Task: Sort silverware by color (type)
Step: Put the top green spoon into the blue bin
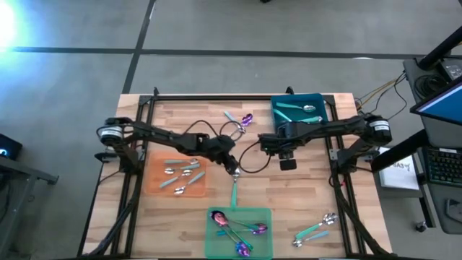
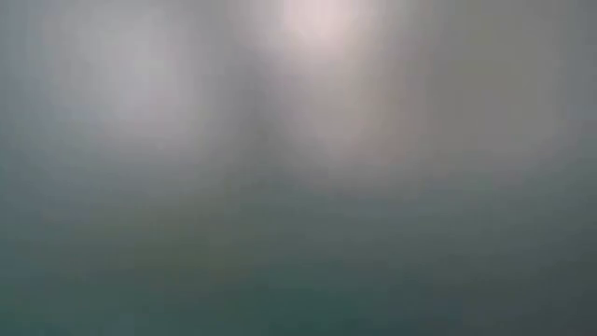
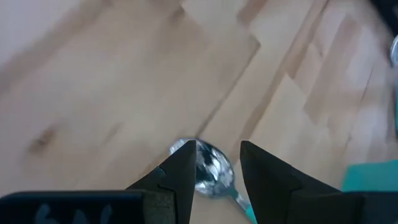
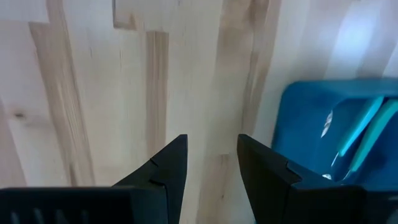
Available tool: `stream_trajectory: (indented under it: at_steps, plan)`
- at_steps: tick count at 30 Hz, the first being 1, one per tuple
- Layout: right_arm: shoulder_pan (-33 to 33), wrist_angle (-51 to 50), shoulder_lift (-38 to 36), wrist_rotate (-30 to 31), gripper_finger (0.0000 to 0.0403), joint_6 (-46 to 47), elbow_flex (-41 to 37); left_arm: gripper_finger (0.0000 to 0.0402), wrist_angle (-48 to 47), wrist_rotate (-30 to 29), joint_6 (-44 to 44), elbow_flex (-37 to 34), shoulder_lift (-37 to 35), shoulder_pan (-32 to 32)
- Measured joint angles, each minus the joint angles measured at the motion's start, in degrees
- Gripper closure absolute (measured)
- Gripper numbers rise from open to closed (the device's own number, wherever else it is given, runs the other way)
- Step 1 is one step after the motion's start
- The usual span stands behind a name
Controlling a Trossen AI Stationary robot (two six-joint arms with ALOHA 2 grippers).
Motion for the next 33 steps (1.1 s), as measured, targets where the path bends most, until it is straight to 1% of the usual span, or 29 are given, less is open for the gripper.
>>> stream_trajectory:
  at_steps: [5,9,12,16,19,22,26,30,33]
  plan:
    - [0.0,1.7,-2.5,0.0,0.0273,1.5,-3.4,0.0293,-8.3,-0.1,-1.2,4.8,1.6,-1.6]
    - [0.0,3.5,-5.4,0.0,0.0273,1.5,-6.8,0.0293,-15.4,-1.0,-4.2,6.8,1.6,-3.1]
    - [0.0,4.8,-7.5,0.0,0.0273,1.8,-8.9,0.0293,-15.8,-1.0,-7.0,7.1,1.7,-4.2]
    - [0.0,7.0,-9.9,0.0,0.0273,2.1,-11.2,0.0293,-15.9,-2.8,-10.6,6.8,1.8,-4.8]
    - [0.0,8.1,-11.6,0.0,0.0273,2.2,-12.4,0.0293,-16.9,-3.1,-13.1,7.1,3.3,-5.5]
    - [0.0,8.8,-13.1,0.0,0.0273,2.1,-13.5,0.0293,-17.7,-3.1,-14.1,9.4,6.2,-6.8]
    - [0.0,8.8,-14.5,0.0,0.0273,2.1,-14.8,0.0293,-24.1,-5.6,-14.1,14.7,9.8,-8.1]
    - [0.0,8.7,-15.2,0.0,0.0273,2.1,-15.5,0.0293,-26.5,-6.6,-13.6,19.2,11.7,-9.1]
    - [0.0,8.9,-15.2,0.0,0.0273,2.1,-15.5,0.0293,-27.8,-6.5,-13.6,20.7,12.8,-9.5]
